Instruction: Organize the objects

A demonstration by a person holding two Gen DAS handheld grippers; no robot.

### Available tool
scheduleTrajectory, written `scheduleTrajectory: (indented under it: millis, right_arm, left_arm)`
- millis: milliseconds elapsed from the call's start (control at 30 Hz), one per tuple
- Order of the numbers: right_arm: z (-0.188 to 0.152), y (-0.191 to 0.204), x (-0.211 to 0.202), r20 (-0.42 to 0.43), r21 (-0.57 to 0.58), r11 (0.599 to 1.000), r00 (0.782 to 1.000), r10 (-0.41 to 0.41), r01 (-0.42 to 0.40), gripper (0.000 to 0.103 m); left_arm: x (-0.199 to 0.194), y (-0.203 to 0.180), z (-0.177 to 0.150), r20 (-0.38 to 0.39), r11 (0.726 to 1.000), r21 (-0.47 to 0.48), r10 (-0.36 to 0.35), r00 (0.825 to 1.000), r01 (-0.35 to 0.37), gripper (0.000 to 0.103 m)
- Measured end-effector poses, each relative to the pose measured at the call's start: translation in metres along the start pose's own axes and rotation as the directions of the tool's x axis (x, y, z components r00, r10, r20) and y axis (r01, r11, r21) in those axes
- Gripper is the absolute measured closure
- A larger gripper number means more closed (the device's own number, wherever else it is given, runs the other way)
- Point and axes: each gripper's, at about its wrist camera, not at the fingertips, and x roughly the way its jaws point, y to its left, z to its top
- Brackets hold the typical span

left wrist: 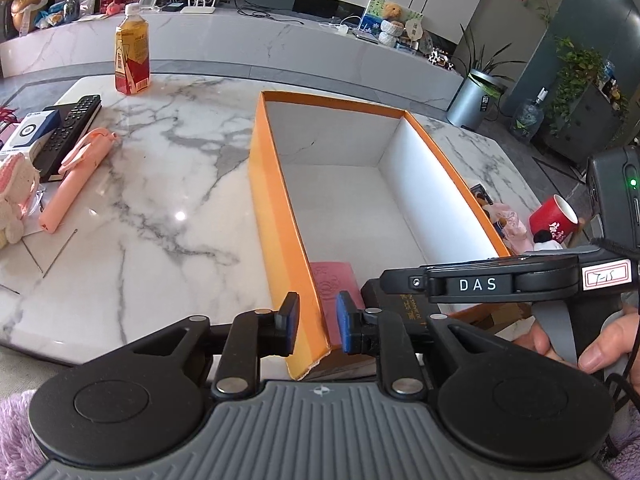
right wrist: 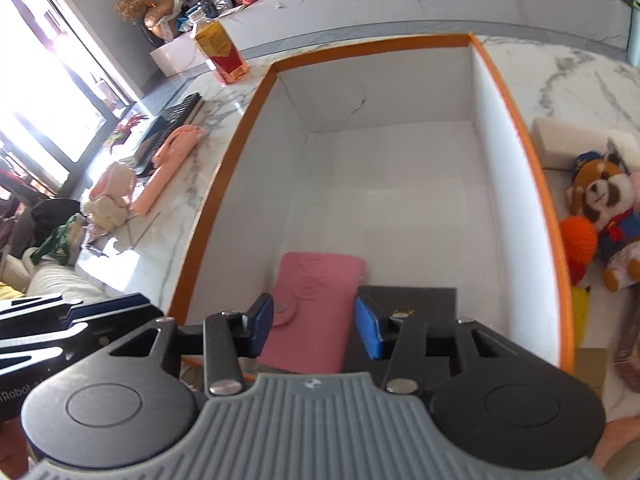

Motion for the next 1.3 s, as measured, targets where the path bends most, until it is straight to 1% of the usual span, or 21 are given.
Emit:
scheduleTrajectory:
  millis: [33, 100, 233, 367, 467, 567, 633, 700, 733, 800, 867, 900, 933, 1000, 1033, 1067, 1100, 1133, 1200, 1300]
  right_arm:
    - [0.002, -0.001, 0.001, -0.005, -0.001, 1.000, 1.000, -0.016, 0.016, 0.053]
    - [0.006, -0.004, 0.008, -0.029, -0.003, 1.000, 0.999, -0.030, 0.030, 0.052]
    - [0.011, -0.003, 0.026, -0.085, 0.010, 1.000, 0.996, -0.025, 0.026, 0.052]
    - [0.019, -0.001, 0.038, -0.103, -0.016, 0.998, 0.993, -0.055, 0.054, 0.052]
    - [0.030, -0.003, 0.052, -0.147, -0.025, 0.999, 0.988, -0.046, 0.043, 0.052]
    - [0.038, -0.007, 0.070, -0.203, -0.011, 1.000, 0.979, -0.022, 0.020, 0.052]
    - [0.043, -0.010, 0.081, -0.246, 0.005, 1.000, 0.969, -0.004, 0.005, 0.052]
    - [0.048, -0.014, 0.087, -0.280, 0.046, 0.998, 0.958, 0.054, -0.043, 0.052]
    - [0.050, -0.016, 0.090, -0.300, 0.062, 0.997, 0.952, 0.060, -0.043, 0.052]
    - [0.054, -0.018, 0.097, -0.335, 0.083, 0.996, 0.941, 0.044, -0.017, 0.052]
    - [0.056, -0.021, 0.106, -0.367, 0.094, 0.996, 0.930, 0.028, 0.007, 0.047]
    - [0.057, -0.022, 0.110, -0.384, 0.106, 0.994, 0.923, 0.033, 0.009, 0.046]
    - [0.058, -0.023, 0.111, -0.388, 0.121, 0.993, 0.920, 0.053, -0.007, 0.042]
    - [0.059, -0.019, 0.113, -0.397, 0.112, 0.993, 0.915, 0.071, -0.029, 0.042]
    - [0.059, -0.016, 0.112, -0.396, 0.103, 0.994, 0.915, 0.081, -0.043, 0.044]
    - [0.059, -0.015, 0.111, -0.391, 0.101, 0.993, 0.916, 0.090, -0.055, 0.054]
    - [0.059, -0.014, 0.110, -0.384, 0.104, 0.993, 0.919, 0.091, -0.055, 0.061]
    - [0.059, -0.014, 0.108, -0.379, 0.121, 0.990, 0.919, 0.108, -0.066, 0.071]
    - [0.060, -0.016, 0.101, -0.360, 0.152, 0.985, 0.924, 0.128, -0.078, 0.072]
    - [0.060, -0.016, 0.085, -0.319, 0.180, 0.977, 0.932, 0.172, -0.118, 0.072]
  left_arm:
    - [0.002, 0.001, 0.001, 0.002, 1.000, -0.003, -0.006, 1.000, 0.006, 0.074]
    - [0.006, 0.004, 0.003, 0.002, 1.000, -0.011, -0.015, 1.000, 0.015, 0.074]
    - [0.015, 0.009, 0.007, -0.001, 1.000, -0.011, -0.023, 1.000, 0.023, 0.074]
    - [0.026, 0.015, 0.012, -0.011, 0.999, -0.009, -0.045, 0.999, 0.045, 0.074]
    - [0.036, 0.019, 0.017, -0.021, 0.998, -0.013, -0.061, 0.998, 0.061, 0.074]
    - [0.044, 0.020, 0.021, -0.034, 0.997, -0.011, -0.079, 0.996, 0.079, 0.074]
    - [0.050, 0.020, 0.023, -0.051, 0.998, -0.004, -0.066, 0.997, 0.065, 0.074]
    - [0.055, 0.020, 0.025, -0.067, 0.999, 0.011, -0.039, 0.997, 0.040, 0.074]
    - [0.057, 0.019, 0.026, -0.072, 0.999, 0.019, -0.033, 0.997, 0.034, 0.075]
    - [0.058, 0.017, 0.027, -0.075, 0.999, 0.031, -0.033, 0.997, 0.036, 0.077]
    - [0.058, 0.017, 0.027, -0.078, 0.999, 0.037, -0.031, 0.996, 0.034, 0.077]
    - [0.057, 0.017, 0.027, -0.078, 0.999, 0.036, -0.032, 0.996, 0.035, 0.077]
    - [0.057, 0.018, 0.026, -0.076, 0.999, 0.034, -0.032, 0.997, 0.035, 0.077]
    - [0.058, 0.019, 0.027, -0.071, 0.999, 0.023, -0.029, 0.997, 0.031, 0.078]
    - [0.058, 0.019, 0.027, -0.069, 0.999, 0.021, -0.026, 0.997, 0.028, 0.079]
    - [0.059, 0.019, 0.028, -0.069, 0.999, 0.020, -0.023, 0.997, 0.024, 0.079]
    - [0.059, 0.019, 0.028, -0.069, 1.000, 0.021, -0.021, 0.997, 0.023, 0.079]
    - [0.058, 0.018, 0.028, -0.069, 1.000, 0.025, -0.016, 0.998, 0.018, 0.080]
    - [0.058, 0.017, 0.028, -0.067, 0.999, 0.033, -0.012, 0.998, 0.014, 0.080]
    - [0.058, 0.019, 0.028, -0.064, 0.999, 0.026, -0.018, 0.998, 0.020, 0.080]
